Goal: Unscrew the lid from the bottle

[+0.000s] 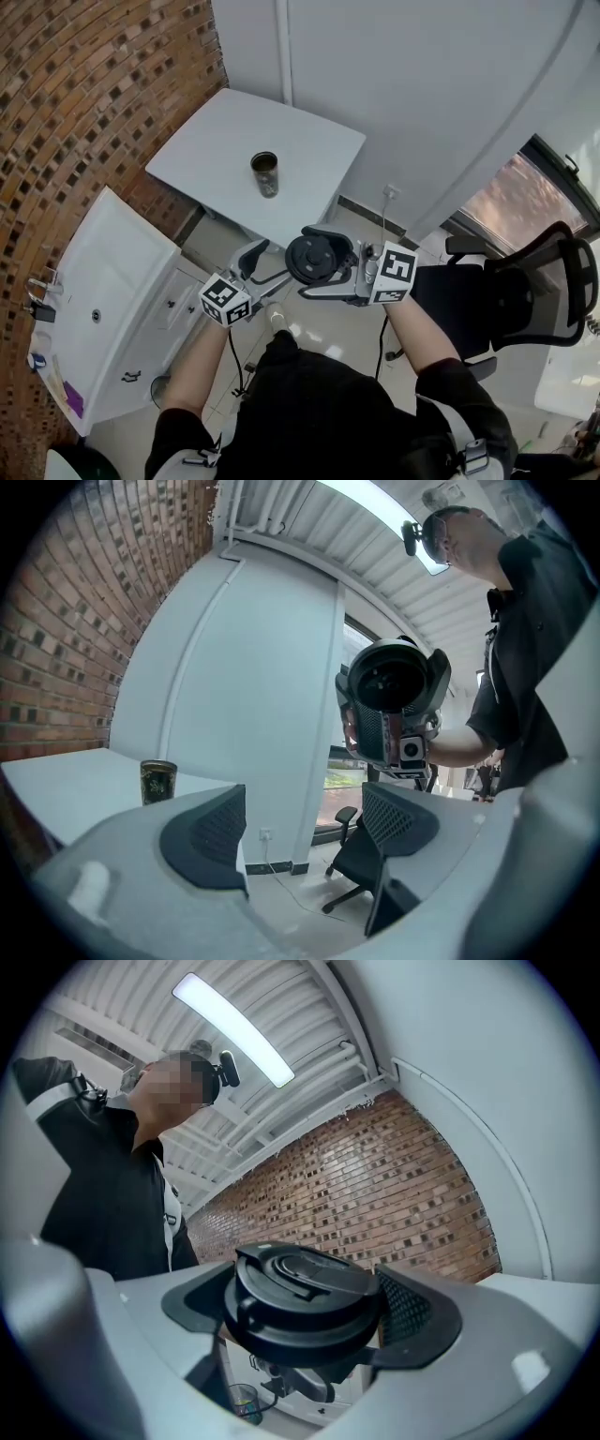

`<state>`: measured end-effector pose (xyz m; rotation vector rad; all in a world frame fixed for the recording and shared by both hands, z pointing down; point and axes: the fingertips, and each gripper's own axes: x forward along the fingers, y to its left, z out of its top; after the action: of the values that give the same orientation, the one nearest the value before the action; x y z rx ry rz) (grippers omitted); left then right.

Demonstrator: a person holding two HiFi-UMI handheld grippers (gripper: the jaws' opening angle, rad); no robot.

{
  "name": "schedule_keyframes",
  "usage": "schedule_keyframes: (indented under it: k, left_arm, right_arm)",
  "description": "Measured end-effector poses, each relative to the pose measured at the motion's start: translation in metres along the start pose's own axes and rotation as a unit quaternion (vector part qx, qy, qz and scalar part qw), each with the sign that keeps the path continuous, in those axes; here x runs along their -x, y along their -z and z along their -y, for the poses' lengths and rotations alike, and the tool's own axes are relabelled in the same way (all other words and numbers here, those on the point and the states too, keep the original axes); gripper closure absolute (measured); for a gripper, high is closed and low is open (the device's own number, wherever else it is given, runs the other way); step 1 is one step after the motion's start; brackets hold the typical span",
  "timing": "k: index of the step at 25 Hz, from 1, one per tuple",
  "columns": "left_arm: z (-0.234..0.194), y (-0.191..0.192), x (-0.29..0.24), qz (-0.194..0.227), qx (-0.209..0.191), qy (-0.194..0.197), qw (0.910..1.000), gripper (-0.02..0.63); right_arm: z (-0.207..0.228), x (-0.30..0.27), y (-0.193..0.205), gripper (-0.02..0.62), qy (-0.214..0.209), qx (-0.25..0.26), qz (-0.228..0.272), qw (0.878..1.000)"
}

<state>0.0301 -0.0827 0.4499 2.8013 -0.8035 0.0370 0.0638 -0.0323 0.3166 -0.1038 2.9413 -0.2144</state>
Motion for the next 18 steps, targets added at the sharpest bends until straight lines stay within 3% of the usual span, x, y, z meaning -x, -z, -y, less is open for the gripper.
schedule_keyframes:
  k: [4,9,14,18]
  left_arm:
    - [0.040,0.003,0.020,0.010,0.008,-0.015,0.9998,0.209]
    - [0.083,-0.001,0.039,0.005,-0.024,0.000,0.9997,0.215]
    - [0.091,0.000,0.056,-0.013,-0.043,0.016,0.9989,0.216]
    - [0.095,-0.019,0.071,0.017,-0.037,0.025,0.9989,0.225]
  right_arm:
    - [-0.045,0.024,-0.003,0.133,0.000,0.006,0.004,1.000]
    - [-0.079,0.045,0.001,0.133,0.008,0.010,0.001,1.000]
    - [-0.098,0.055,0.005,0.133,0.018,0.026,-0.021,0.999]
    - [-0.095,0.059,0.001,0.132,0.043,0.029,-0.040,0.998]
